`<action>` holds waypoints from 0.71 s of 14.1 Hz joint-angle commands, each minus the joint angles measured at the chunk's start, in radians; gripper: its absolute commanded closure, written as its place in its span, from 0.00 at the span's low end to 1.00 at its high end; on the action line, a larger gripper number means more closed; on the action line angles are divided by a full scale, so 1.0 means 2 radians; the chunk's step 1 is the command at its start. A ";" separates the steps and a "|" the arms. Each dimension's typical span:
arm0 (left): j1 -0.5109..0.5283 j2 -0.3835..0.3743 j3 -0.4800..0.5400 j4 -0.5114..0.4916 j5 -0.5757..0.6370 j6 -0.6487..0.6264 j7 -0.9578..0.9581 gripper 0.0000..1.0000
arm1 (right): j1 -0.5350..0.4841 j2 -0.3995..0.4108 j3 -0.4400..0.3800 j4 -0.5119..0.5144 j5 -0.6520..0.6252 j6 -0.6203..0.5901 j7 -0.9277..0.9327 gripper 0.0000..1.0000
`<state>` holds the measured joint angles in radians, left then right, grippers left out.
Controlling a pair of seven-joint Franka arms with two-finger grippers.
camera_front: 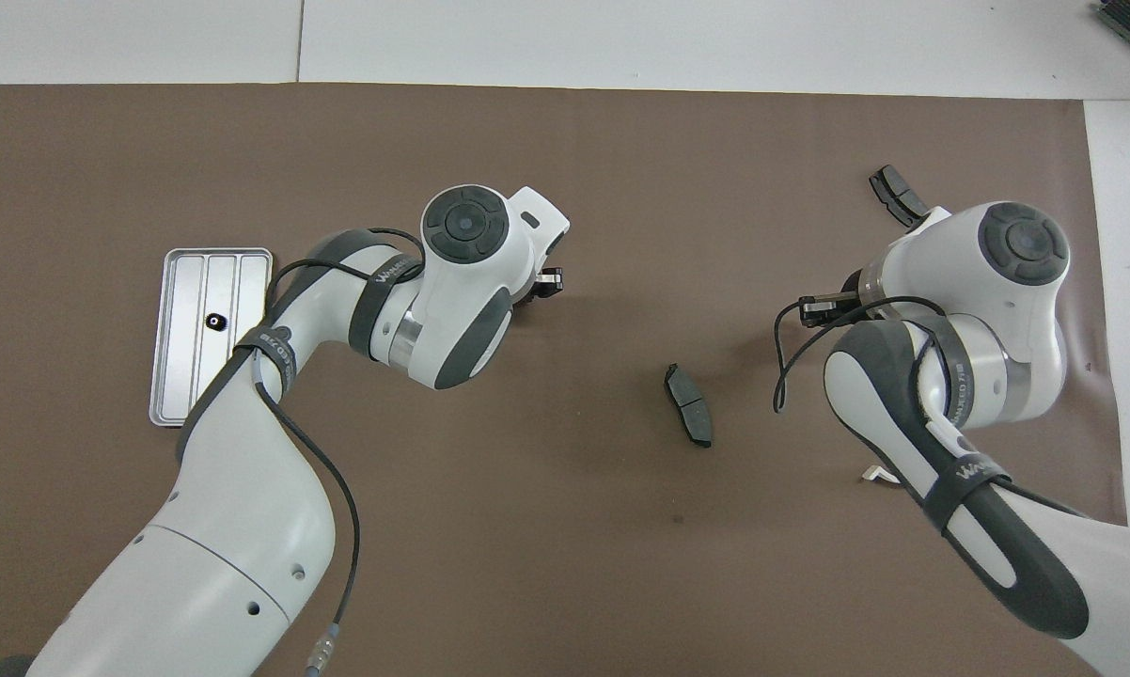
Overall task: Pick bearing gear from pile to tray
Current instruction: 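Place the second gear in the tray with the left gripper while the right carries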
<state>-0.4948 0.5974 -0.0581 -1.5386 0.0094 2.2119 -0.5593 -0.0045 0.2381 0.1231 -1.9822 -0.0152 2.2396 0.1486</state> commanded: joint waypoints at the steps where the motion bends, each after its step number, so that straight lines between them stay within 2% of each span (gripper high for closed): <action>1: 0.043 -0.019 -0.004 0.018 0.007 -0.055 0.010 0.88 | -0.002 -0.002 0.024 0.037 0.008 -0.039 0.080 1.00; 3: 0.065 -0.035 -0.003 0.011 0.001 -0.057 0.017 0.88 | -0.001 0.000 0.037 0.048 0.025 -0.042 0.117 1.00; 5: 0.101 -0.058 -0.003 -0.021 0.001 -0.057 0.052 0.88 | 0.011 0.005 0.050 0.062 0.052 -0.035 0.159 1.00; 8: 0.167 -0.108 -0.004 -0.089 0.001 -0.056 0.170 0.88 | 0.067 0.018 0.050 0.082 0.063 -0.002 0.234 1.00; 10: 0.208 -0.130 -0.004 -0.123 0.001 -0.056 0.242 0.88 | 0.110 0.056 0.050 0.130 0.059 0.006 0.318 1.00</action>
<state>-0.1400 0.4283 -0.0552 -1.6662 0.0093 2.0989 -0.1821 0.1611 0.2683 0.2199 -1.8232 0.0945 2.2401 0.6685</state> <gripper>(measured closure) 0.639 0.652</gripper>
